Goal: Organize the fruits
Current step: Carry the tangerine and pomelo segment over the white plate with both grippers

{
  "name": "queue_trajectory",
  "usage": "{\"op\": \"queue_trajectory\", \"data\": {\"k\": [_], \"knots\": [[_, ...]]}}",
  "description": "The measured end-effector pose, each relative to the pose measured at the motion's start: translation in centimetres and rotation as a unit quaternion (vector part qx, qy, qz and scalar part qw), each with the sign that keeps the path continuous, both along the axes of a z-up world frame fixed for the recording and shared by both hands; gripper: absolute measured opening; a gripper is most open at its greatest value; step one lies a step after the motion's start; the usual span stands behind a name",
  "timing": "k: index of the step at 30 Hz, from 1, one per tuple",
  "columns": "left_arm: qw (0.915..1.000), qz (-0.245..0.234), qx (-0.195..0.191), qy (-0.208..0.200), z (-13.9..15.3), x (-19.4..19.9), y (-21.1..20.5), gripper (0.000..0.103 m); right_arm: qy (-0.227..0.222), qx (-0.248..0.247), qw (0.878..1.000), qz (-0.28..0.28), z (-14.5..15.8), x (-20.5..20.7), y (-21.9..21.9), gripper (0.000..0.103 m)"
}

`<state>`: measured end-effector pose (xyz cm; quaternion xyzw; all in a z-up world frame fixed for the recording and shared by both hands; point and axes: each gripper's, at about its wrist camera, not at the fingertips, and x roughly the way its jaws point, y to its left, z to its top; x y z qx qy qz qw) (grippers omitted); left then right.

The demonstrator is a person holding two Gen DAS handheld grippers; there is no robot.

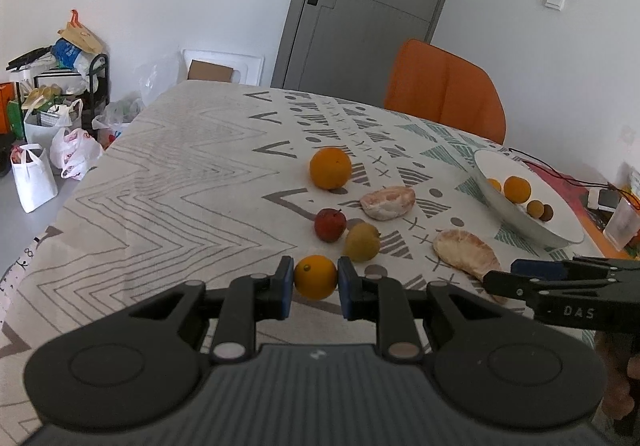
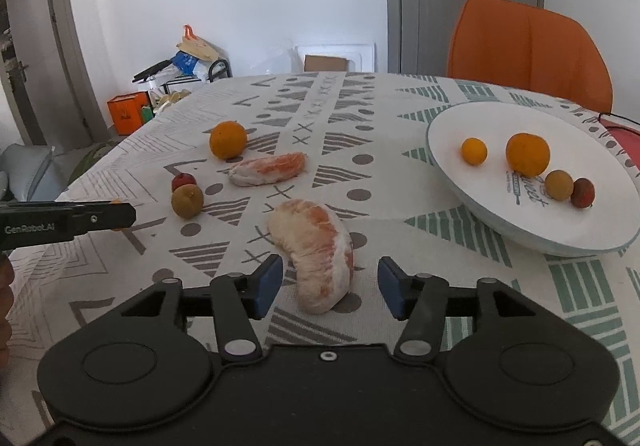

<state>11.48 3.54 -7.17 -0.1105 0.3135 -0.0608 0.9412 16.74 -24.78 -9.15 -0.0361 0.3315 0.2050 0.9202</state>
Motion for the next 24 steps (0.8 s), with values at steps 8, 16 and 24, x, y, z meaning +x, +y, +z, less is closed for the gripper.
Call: {"op": "queue_trajectory", "data": {"k": [8,16,24], "knots": [[0.9999,-0.002,0.001,0.014,-0.5,0.5,0.0,0.022,-0.003,-0.005,1.0,0.01,-0.5,0.9,1.1,0.055],[0.9998,-0.002,0.006,0.02,-0.4,1.3,-0.3,0.022,-0.017,-0.01,1.0,0.013,-0.8,2.2,1.9,0.06],[0.9999,-0.007,0.009,0.012,0.2,1.3,-0.7,0.022,-0.037,-0.032,0.998,0.028,-0.8,1.7,3.0,0.044]]}}
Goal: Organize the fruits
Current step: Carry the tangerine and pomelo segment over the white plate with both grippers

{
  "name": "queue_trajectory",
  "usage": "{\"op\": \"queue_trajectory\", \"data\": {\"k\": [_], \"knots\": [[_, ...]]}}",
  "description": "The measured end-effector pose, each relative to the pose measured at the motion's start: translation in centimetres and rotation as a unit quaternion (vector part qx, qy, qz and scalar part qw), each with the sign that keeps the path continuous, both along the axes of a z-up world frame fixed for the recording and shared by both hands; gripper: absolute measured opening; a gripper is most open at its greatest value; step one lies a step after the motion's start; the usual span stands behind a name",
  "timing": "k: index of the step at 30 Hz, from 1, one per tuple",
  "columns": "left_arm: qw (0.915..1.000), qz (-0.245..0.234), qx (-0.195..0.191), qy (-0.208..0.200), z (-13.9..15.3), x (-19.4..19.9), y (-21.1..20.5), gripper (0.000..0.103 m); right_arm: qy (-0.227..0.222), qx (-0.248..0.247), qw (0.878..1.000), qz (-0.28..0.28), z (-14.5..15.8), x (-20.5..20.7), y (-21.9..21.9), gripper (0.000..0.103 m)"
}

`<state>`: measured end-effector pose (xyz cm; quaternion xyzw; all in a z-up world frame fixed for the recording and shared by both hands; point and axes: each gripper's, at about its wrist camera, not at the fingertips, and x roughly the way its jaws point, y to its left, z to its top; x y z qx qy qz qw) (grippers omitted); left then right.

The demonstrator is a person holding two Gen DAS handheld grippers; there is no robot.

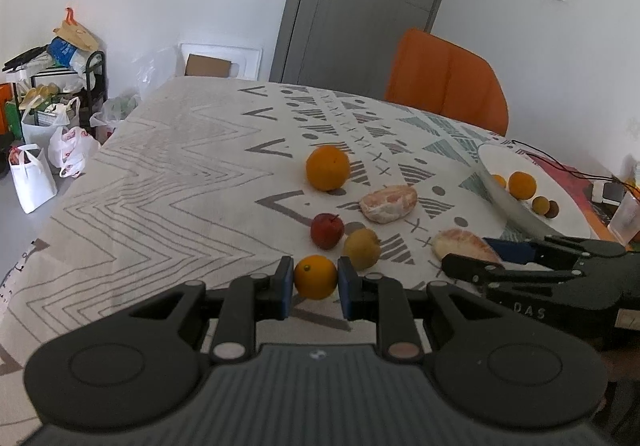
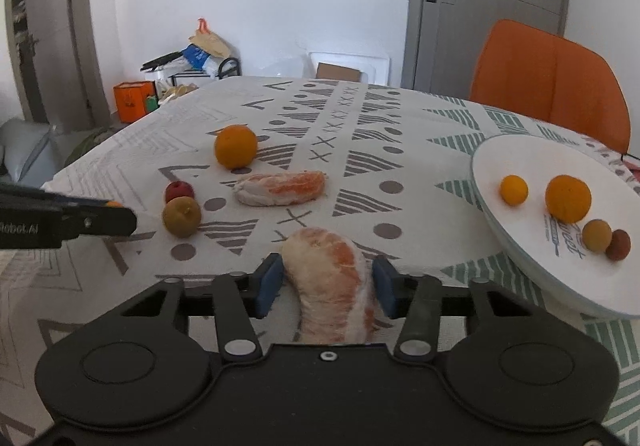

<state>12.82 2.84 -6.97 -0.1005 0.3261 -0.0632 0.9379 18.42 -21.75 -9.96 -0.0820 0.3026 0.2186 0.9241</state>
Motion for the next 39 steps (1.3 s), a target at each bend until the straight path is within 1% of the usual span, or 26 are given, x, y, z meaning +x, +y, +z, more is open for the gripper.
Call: {"op": "queue_trajectory", "data": {"k": [5,13,23,25,26,27,28,29,33,39], "knots": [[0.9999,-0.013,0.001,0.0,0.3,0.2,-1.0,0.022,0.006,0.016,1.0,-0.005,0.3,-0.6,-0.9,0.038],[0.9993,-0.029,0.012,-0.02,1.9,0.4,-3.5,0.022,-0.013,0.048,0.998,-0.036,1.4,-2.0,-3.8,0.037],[0.9967,-0.06,0.022,-0.05,3.9,0.3,-7.2,0.022,-0.042,0.071,0.994,-0.065,3.3,-3.3,-6.7,0.036],[0.996,-0.066,0.024,-0.054,4.2,0.3,-7.7,0.022,-0.047,0.075,0.994,-0.071,3.5,-3.5,-7.3,0.035],[0.9957,-0.069,0.025,-0.056,4.3,0.3,-8.0,0.022,-0.05,0.076,0.993,-0.075,3.6,-3.6,-7.6,0.032],[0.9954,-0.072,0.026,-0.058,4.4,0.3,-8.3,0.022,-0.051,0.078,0.993,-0.077,3.8,-3.7,-8.0,0.028],[0.9951,-0.075,0.026,-0.06,4.5,0.4,-8.6,0.022,-0.052,0.08,0.992,-0.08,3.8,-3.7,-8.3,0.019],[0.9948,-0.077,0.026,-0.061,4.5,0.4,-8.8,0.022,-0.052,0.08,0.992,-0.08,3.8,-3.7,-8.3,0.016],[0.9936,-0.087,0.029,-0.065,4.6,0.7,-10.0,0.022,-0.05,0.087,0.991,-0.092,3.7,-3.8,-9.8,0.016],[0.9926,-0.093,0.035,-0.07,4.9,0.8,-11.0,0.022,-0.047,0.104,0.989,-0.095,3.2,-3.9,-10.9,0.015]]}}
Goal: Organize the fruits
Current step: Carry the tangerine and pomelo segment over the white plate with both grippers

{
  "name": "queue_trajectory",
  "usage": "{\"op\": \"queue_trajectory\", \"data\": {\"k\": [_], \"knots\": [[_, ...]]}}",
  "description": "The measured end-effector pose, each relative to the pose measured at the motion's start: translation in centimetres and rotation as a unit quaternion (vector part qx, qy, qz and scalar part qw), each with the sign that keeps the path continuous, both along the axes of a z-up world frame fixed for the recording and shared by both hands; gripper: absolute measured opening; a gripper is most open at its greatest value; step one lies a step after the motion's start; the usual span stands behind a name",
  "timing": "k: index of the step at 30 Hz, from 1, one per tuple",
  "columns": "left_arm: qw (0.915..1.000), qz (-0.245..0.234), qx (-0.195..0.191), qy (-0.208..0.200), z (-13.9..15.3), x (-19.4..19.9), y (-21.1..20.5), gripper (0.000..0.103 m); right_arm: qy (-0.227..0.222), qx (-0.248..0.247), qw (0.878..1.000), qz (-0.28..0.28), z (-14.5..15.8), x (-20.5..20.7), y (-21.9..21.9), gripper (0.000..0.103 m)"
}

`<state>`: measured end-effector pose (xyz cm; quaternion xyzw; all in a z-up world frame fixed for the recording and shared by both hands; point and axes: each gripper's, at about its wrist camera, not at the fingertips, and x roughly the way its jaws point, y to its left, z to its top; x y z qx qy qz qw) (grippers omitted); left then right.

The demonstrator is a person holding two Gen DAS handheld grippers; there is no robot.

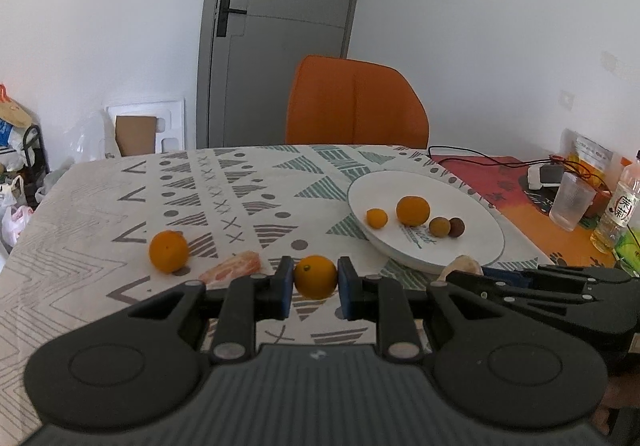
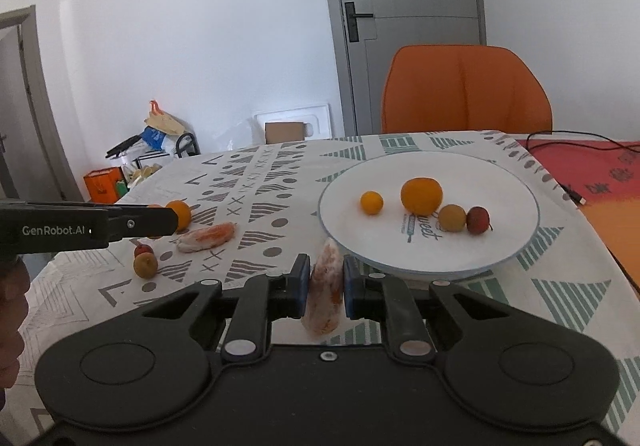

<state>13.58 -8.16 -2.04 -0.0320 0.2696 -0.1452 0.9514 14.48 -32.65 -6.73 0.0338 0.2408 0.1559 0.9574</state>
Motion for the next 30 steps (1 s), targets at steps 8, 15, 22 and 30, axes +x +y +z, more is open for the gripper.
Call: {"op": "queue_trajectory", "data": {"k": [8,15,22,30], "knots": [[1.0,-0.008,0.005,-0.001,0.0,0.8,-1.0,0.022,-0.008,0.015,1.0,-0.014,0.3,-0.1,-1.4,0.015],[0.9996,-0.026,0.008,-0.008,0.2,1.9,-2.1,0.022,-0.024,0.021,0.999,-0.034,1.7,0.5,-3.2,0.015],[0.9985,-0.051,0.009,-0.018,0.6,3.5,-3.7,0.022,-0.034,0.029,0.998,-0.047,2.7,1.4,-4.4,0.014],[0.9968,-0.072,0.019,-0.028,1.1,5.2,-6.1,0.022,-0.031,0.037,0.997,-0.066,2.2,3.2,-5.9,0.014]]}}
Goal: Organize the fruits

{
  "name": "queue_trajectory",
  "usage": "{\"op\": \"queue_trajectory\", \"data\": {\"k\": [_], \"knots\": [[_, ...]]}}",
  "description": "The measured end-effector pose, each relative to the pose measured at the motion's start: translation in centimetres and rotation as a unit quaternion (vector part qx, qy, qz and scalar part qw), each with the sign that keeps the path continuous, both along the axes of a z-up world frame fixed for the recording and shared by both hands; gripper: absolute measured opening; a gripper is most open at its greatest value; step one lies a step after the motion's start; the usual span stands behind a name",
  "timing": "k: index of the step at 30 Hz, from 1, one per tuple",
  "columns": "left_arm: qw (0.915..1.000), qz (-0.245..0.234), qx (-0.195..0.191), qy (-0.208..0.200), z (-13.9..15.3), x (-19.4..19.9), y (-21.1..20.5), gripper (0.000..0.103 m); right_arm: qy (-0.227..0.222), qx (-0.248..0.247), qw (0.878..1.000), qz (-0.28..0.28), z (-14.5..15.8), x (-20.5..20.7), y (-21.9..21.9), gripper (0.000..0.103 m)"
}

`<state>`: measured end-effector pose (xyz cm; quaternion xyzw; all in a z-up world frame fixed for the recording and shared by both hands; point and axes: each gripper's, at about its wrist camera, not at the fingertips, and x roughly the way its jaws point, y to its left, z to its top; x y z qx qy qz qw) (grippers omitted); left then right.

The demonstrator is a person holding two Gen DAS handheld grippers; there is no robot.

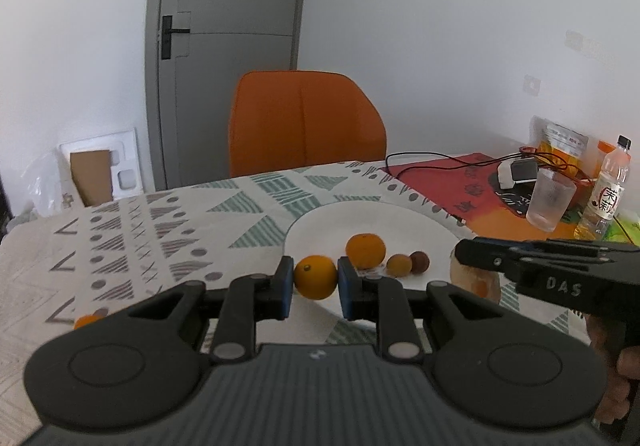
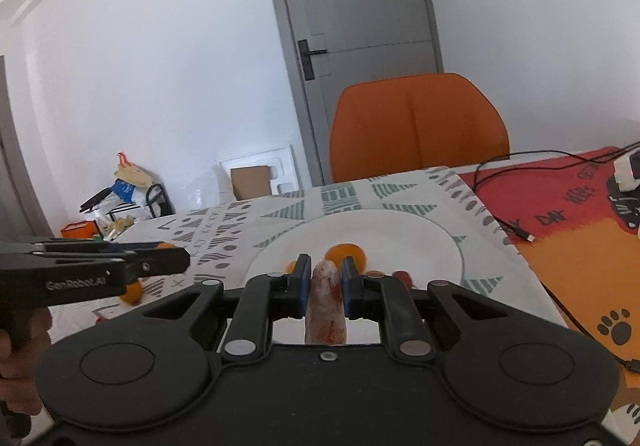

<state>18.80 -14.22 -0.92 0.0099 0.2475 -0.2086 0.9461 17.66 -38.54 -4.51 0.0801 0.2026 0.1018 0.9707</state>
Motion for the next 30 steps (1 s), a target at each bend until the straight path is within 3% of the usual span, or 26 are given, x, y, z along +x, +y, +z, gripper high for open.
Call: {"op": "queue_trajectory", "data": {"k": [20,25,30], "knots": [[0.9991,-0.027,0.015,0.028,-2.1,2.9,-3.7,0.022,0.038,0.038,0.998,-0.029,-2.9,3.2,-3.5,0.014],[0.9988,-0.034,0.017,0.032,-2.4,3.3,-4.4,0.022,0.042,0.064,0.996,-0.04,-3.2,3.4,-4.7,0.027],[0.9983,-0.04,0.018,0.038,-3.0,3.8,-4.8,0.022,0.045,0.072,0.995,-0.047,-3.3,3.1,-5.2,0.029]]}}
